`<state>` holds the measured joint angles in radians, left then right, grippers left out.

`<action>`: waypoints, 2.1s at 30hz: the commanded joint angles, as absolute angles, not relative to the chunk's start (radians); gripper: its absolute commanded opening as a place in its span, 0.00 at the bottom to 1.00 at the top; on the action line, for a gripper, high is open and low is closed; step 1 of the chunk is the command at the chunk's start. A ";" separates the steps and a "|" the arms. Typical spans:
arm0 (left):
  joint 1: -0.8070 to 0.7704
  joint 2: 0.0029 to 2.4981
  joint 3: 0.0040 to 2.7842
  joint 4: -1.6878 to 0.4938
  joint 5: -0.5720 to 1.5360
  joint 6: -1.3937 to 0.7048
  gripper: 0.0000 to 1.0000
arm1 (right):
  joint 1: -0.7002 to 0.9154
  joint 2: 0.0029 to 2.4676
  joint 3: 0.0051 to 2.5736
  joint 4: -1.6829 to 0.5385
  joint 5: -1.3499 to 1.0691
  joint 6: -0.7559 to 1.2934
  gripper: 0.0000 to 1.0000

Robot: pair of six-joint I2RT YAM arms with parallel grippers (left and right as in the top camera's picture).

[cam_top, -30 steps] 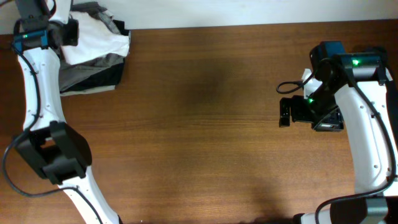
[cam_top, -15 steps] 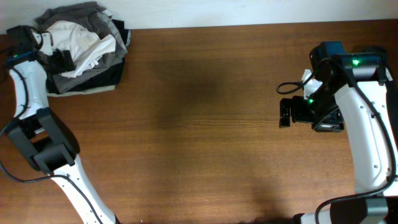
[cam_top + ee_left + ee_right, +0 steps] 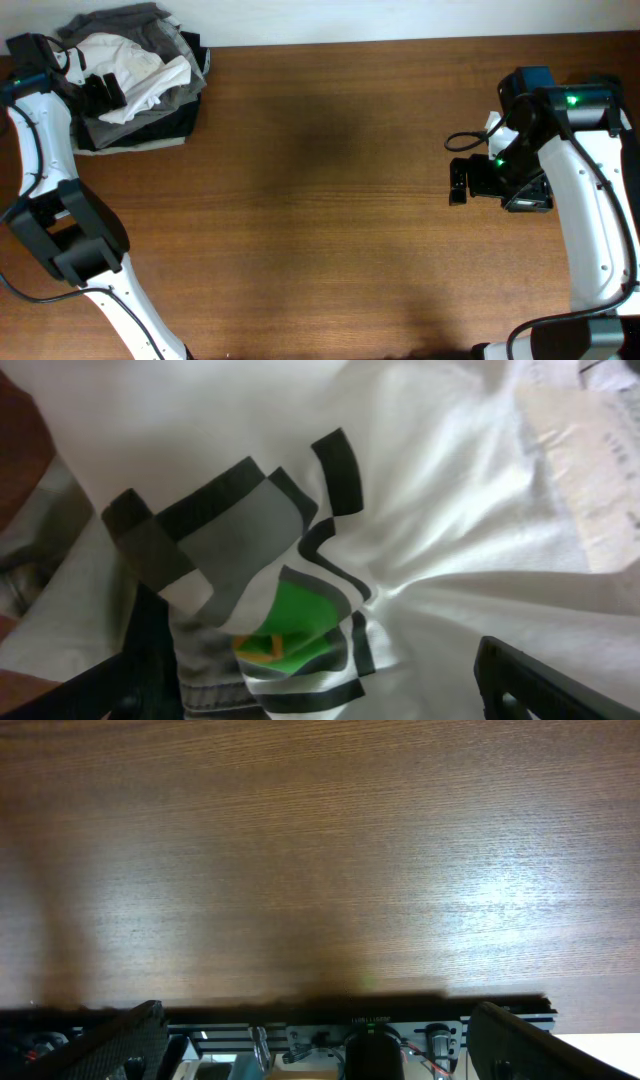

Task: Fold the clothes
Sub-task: 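Lower the T-shirt onto the clothes stack and open the left gripper, then press the T-shirt down on top of the stack with the left gripper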

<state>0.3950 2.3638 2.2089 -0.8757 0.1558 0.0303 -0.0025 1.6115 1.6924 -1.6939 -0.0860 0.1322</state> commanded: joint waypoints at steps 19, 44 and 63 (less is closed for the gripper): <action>0.395 2.434 2.223 -0.991 0.457 -0.043 0.01 | -0.007 1.601 1.708 -1.687 -0.070 0.139 0.99; 0.380 2.156 2.223 -1.253 0.557 -0.089 0.57 | -0.007 1.602 1.708 -1.660 -0.078 0.139 0.99; 0.381 2.171 2.223 -0.732 0.107 -0.072 0.01 | -0.007 1.602 1.708 -1.654 -0.101 0.139 0.99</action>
<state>0.3809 2.0743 2.2200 -0.7742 0.2089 -0.0956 -0.0025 1.6115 1.6924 -1.6531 -0.0944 0.1318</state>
